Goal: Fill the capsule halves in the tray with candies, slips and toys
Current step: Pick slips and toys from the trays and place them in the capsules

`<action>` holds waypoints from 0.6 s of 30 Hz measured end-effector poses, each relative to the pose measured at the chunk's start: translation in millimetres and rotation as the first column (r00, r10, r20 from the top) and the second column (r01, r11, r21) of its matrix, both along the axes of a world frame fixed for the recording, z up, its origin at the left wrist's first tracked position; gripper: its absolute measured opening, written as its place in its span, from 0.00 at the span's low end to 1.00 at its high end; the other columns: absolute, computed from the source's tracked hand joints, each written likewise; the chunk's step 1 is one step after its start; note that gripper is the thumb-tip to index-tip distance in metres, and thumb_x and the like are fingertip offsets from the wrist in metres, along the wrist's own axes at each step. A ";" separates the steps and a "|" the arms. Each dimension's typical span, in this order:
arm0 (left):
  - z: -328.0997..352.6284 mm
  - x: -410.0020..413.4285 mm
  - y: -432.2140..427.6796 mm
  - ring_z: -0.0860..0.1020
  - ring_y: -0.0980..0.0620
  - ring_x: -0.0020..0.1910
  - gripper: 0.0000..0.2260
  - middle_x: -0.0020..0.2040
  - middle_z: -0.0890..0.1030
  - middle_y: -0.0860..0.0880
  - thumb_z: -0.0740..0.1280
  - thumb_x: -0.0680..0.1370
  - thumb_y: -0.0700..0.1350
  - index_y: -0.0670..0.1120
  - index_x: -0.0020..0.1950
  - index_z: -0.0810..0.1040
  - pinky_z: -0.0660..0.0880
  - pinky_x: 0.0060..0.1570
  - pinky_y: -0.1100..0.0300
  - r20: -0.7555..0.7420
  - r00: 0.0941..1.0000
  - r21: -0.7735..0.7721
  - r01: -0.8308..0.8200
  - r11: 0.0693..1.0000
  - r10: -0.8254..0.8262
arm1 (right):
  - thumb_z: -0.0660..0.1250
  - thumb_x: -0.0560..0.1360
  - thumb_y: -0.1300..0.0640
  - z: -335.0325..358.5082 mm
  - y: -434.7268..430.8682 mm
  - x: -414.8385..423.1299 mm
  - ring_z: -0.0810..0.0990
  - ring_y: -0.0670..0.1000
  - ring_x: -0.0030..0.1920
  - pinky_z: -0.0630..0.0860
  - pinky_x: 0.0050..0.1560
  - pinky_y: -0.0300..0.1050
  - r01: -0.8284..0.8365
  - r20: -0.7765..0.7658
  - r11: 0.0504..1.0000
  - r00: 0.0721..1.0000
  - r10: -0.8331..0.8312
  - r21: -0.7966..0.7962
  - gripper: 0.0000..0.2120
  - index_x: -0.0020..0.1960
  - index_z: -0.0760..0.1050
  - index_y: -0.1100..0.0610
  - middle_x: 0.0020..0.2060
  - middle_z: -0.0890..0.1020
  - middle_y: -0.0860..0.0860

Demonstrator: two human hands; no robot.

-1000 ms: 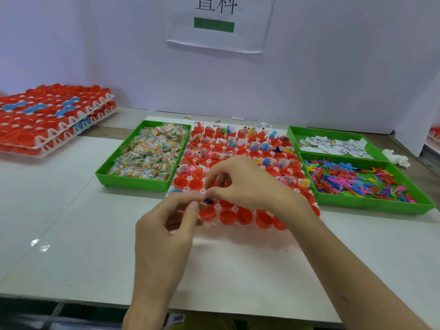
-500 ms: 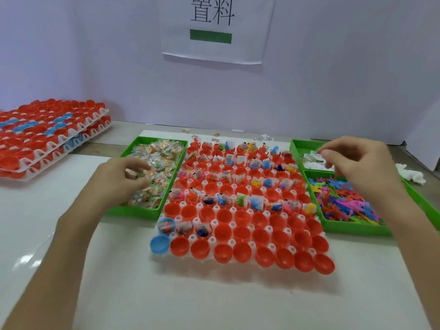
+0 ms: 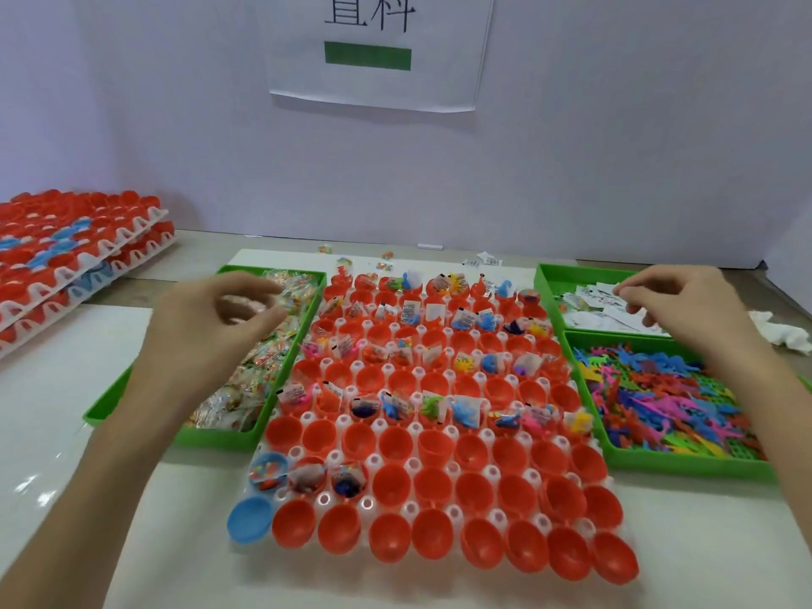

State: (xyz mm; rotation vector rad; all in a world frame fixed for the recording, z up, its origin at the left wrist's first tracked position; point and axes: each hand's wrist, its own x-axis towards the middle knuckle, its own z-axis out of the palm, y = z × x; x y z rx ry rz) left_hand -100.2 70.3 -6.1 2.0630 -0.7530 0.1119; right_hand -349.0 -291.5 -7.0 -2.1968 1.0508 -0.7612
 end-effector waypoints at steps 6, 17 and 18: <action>50.5 -33.1 -67.2 0.85 0.57 0.44 0.07 0.46 0.87 0.54 0.72 0.78 0.41 0.49 0.54 0.85 0.81 0.48 0.65 -0.027 0.916 -0.140 0.392 0.909 -0.399 | 0.76 0.73 0.55 -11.3 -22.6 21.9 0.80 0.54 0.49 0.72 0.52 0.48 0.062 -0.318 0.996 0.947 -0.040 0.058 0.05 0.49 0.83 0.52 0.52 0.84 0.55; 76.5 -59.3 -113.4 0.85 0.58 0.41 0.09 0.43 0.87 0.55 0.68 0.80 0.38 0.48 0.55 0.84 0.81 0.43 0.64 0.015 0.781 -0.036 0.625 0.780 -0.625 | 0.78 0.71 0.59 -29.9 -26.0 34.5 0.77 0.49 0.40 0.70 0.44 0.43 0.103 -0.354 0.994 0.929 -0.109 -0.037 0.09 0.37 0.80 0.50 0.43 0.84 0.51; 75.4 -57.6 -112.4 0.85 0.59 0.40 0.08 0.42 0.87 0.56 0.68 0.80 0.38 0.49 0.55 0.85 0.80 0.41 0.66 0.007 0.784 -0.035 0.620 0.784 -0.621 | 0.78 0.70 0.60 -29.9 -25.5 33.8 0.77 0.47 0.38 0.69 0.40 0.41 0.100 -0.331 0.994 0.938 -0.107 -0.037 0.11 0.35 0.79 0.49 0.38 0.82 0.48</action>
